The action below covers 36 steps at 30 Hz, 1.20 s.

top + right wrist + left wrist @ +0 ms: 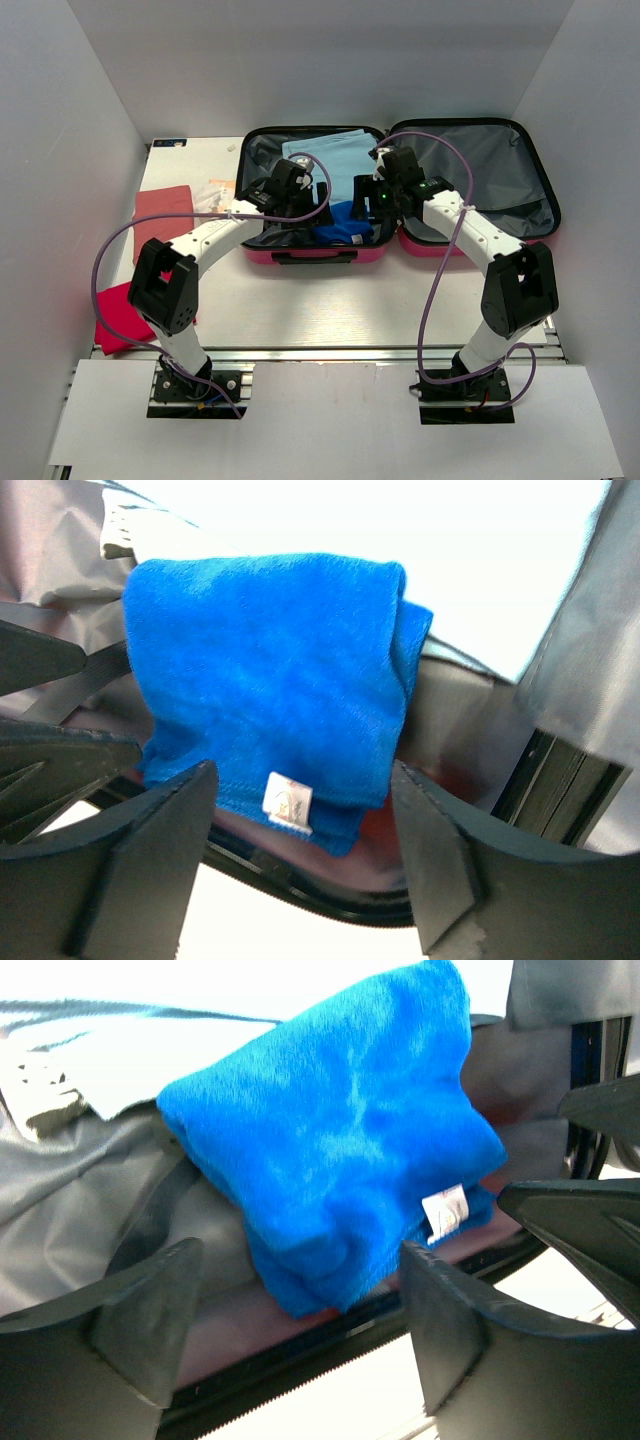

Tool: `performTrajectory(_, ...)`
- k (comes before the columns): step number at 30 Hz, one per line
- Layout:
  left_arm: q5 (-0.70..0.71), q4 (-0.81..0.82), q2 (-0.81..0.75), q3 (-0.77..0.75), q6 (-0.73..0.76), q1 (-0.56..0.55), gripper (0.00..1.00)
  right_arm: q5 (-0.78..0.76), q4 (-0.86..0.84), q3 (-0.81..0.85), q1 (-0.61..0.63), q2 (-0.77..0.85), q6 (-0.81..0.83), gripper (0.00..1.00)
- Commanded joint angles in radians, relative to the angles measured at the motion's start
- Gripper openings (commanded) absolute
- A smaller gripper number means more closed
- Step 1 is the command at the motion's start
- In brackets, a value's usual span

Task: Pack the luggage

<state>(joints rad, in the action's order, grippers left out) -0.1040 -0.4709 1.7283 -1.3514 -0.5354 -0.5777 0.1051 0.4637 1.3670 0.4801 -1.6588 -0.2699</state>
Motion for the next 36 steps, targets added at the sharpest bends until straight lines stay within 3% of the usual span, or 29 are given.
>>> performTrajectory(1, 0.010, 0.009, 0.031, -0.040, 0.022, -0.002, 0.86, 0.033, -0.071, 0.005, -0.014, -0.022, 0.052, 0.74)
performTrajectory(3, 0.018, 0.012, 0.059, -0.052, 0.023, -0.002, 0.79, 0.086, -0.120, -0.017, -0.012, -0.045, 0.054, 0.62)
performTrajectory(4, 0.018, 0.017, 0.072, -0.058, 0.026, 0.007, 0.71, 0.097, -0.137, -0.025, -0.011, -0.051, 0.054, 0.57)
performTrajectory(5, 0.017, 0.015, 0.086, -0.074, 0.026, 0.007, 0.65, 0.108, -0.152, -0.025, -0.014, -0.073, 0.051, 0.45)
performTrajectory(8, 0.007, -0.006, 0.152, -0.109, 0.032, 0.016, 0.45, 0.119, -0.157, -0.020, -0.015, -0.110, 0.038, 0.34)
performTrajectory(14, 0.015, 0.002, 0.226, -0.123, 0.011, 0.047, 0.30, 0.128, -0.209, -0.057, -0.018, -0.169, 0.009, 0.29)
performTrajectory(21, -0.009, 0.018, 0.246, -0.086, 0.009, 0.088, 0.25, 0.122, -0.223, -0.114, -0.017, -0.190, -0.003, 0.27)
performTrajectory(25, -0.036, 0.026, 0.194, -0.086, 0.014, 0.088, 0.32, 0.116, -0.198, -0.115, -0.015, -0.158, 0.004, 0.29)
performTrajectory(29, -0.039, -0.009, 0.087, -0.115, 0.040, 0.088, 0.49, 0.105, -0.183, -0.086, -0.015, -0.050, 0.017, 0.39)
performTrajectory(30, -0.040, -0.020, 0.061, -0.118, 0.041, 0.088, 0.59, 0.104, -0.178, -0.077, -0.015, -0.029, 0.020, 0.43)
performTrajectory(31, -0.042, -0.023, 0.031, -0.106, 0.046, 0.088, 0.66, 0.099, -0.169, -0.056, -0.015, 0.011, 0.032, 0.58)
performTrajectory(32, -0.031, -0.023, -0.002, -0.097, 0.046, 0.088, 0.72, 0.093, -0.163, -0.045, -0.015, 0.031, 0.031, 0.66)
performTrajectory(33, -0.016, -0.031, -0.072, -0.086, 0.043, 0.088, 0.83, 0.088, -0.158, -0.037, -0.014, 0.069, 0.034, 0.72)
performTrajectory(36, 0.128, -0.078, -0.207, -0.032, 0.029, 0.088, 0.98, 0.090, -0.145, -0.026, -0.015, 0.143, 0.035, 0.84)
